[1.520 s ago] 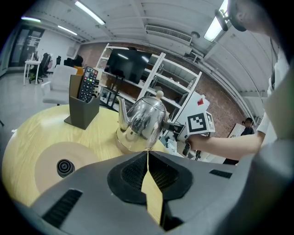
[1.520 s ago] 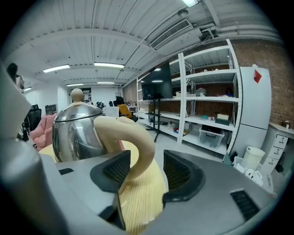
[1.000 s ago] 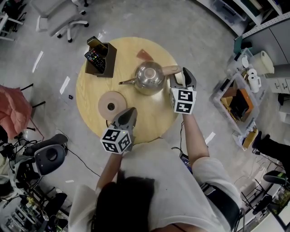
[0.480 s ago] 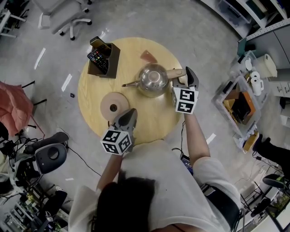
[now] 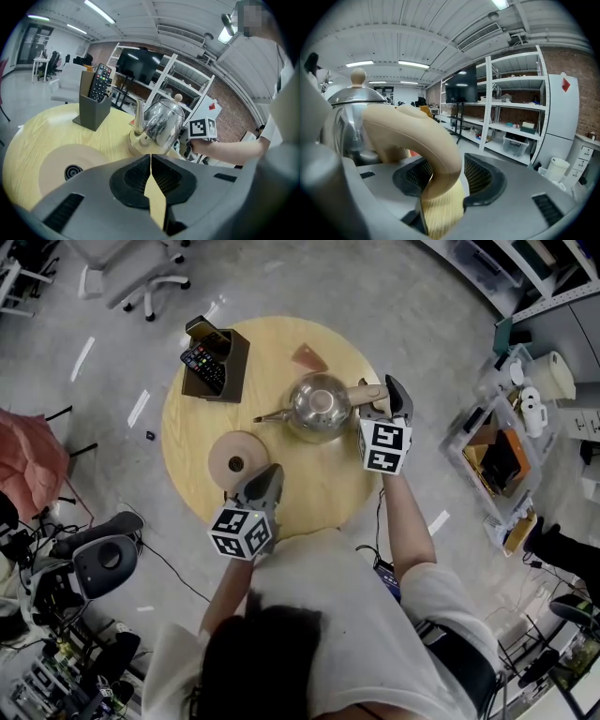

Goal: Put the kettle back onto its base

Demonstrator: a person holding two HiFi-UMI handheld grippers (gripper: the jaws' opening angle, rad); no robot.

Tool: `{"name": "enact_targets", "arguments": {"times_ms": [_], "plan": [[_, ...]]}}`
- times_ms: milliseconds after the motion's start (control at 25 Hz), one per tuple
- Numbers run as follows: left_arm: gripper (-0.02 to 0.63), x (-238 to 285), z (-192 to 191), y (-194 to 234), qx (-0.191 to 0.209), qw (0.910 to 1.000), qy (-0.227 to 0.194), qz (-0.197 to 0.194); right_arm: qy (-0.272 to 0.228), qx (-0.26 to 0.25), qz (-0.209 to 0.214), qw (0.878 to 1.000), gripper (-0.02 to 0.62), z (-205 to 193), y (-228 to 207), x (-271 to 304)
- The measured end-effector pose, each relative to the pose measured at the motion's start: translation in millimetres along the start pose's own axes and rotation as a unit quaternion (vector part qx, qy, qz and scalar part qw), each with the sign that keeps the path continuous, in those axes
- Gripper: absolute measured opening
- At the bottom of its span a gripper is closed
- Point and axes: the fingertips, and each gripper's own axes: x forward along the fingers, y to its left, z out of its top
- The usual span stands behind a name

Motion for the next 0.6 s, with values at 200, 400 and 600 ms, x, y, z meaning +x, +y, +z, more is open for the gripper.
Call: {"name": "enact_targets", "arguments": {"times_ms": [200, 400, 600], "plan": [[0.029, 1.7, 0.7, 0.1, 0.002, 1.0, 0.001, -0.004, -0.011, -0.018, 0.006, 1.0, 0.212, 5.3, 1.5, 0.4], [0.029, 3.5, 0.2, -0.2, 0.002, 1.0, 0.0, -0.007, -0.019, -0.036, 0.015, 0.999, 0.194, 6.9, 4.5, 0.9], [0.029, 3.1, 6.1, -6.7, 0.0, 0.9994, -0.016, -0.031, -0.028, -0.047, 0.019, 0.998, 0.153, 10.1, 8.1, 1.3]]}}
